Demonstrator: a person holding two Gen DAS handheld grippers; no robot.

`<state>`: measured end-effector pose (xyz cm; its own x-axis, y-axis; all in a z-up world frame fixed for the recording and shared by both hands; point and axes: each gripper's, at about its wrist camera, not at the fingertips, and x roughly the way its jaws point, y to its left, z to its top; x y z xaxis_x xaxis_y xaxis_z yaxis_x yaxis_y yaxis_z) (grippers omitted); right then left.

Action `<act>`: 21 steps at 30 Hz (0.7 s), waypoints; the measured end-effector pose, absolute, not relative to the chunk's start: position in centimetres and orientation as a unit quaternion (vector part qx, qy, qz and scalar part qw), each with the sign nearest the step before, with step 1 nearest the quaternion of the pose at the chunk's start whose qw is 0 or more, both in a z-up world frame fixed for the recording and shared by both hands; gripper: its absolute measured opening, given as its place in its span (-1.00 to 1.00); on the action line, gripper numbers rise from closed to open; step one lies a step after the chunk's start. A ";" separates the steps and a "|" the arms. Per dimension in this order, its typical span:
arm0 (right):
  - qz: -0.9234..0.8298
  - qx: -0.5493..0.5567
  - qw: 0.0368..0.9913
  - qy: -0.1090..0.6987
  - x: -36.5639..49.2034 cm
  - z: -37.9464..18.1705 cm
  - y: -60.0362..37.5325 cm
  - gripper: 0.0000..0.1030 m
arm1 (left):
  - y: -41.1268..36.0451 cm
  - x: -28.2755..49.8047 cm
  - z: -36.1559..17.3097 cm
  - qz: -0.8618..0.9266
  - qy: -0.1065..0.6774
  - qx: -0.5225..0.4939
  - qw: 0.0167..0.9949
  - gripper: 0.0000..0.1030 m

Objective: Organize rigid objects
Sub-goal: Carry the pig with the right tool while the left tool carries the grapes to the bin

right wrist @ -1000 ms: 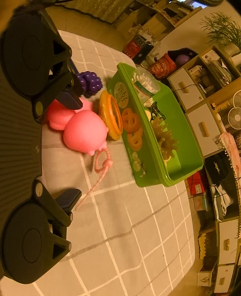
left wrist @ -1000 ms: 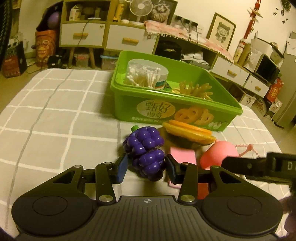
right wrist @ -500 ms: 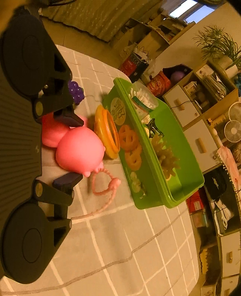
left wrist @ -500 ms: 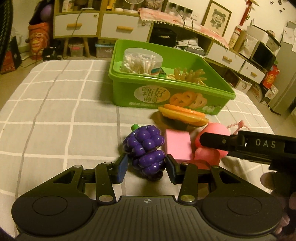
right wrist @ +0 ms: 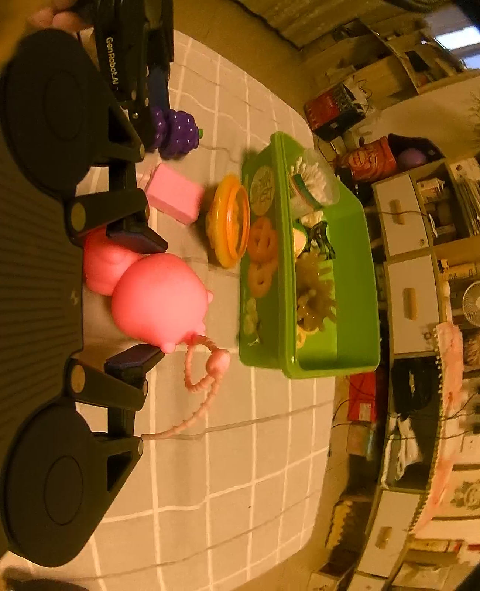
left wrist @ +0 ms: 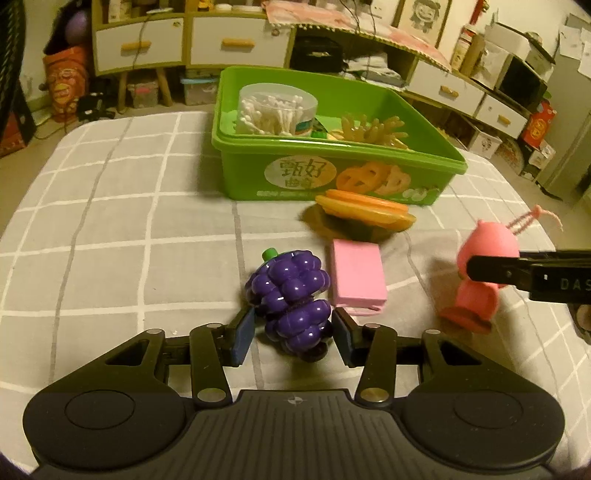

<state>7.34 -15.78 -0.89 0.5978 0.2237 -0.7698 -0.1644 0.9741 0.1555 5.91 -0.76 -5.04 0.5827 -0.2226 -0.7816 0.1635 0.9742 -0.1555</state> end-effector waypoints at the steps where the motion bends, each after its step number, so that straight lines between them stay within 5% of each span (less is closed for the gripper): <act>1: 0.105 0.045 0.893 0.436 7.4 -1.1 -16.0 -0.40 | -0.8 5.9 -5.2 -0.105 0.438 -0.033 0.892 0.27; 2: 0.102 0.053 0.892 0.437 7.5 -1.3 -16.2 -0.35 | -0.8 5.8 -5.3 -0.101 0.430 -0.035 0.897 0.44; 6: 0.089 0.102 0.888 0.440 7.4 -2.2 -16.7 0.04 | -0.7 5.7 -5.9 -0.091 0.407 -0.046 0.908 0.48; 13: 0.062 0.120 0.896 0.422 6.5 -4.0 -15.5 0.04 | -0.8 5.4 -6.5 -0.070 0.379 -0.055 0.921 0.41; 16: 0.052 0.116 0.906 0.404 6.1 -4.2 -15.0 0.03 | -0.8 5.2 -6.5 -0.069 0.374 -0.061 0.923 0.16; 19: 0.047 0.117 0.912 0.391 5.9 -4.2 -14.8 -0.23 | -0.8 5.3 -6.4 -0.074 0.378 -0.063 0.921 0.07; 21: 0.044 0.121 0.912 0.389 6.0 -4.2 -15.0 -0.24 | -0.8 5.4 -6.3 -0.077 0.381 -0.065 0.919 0.06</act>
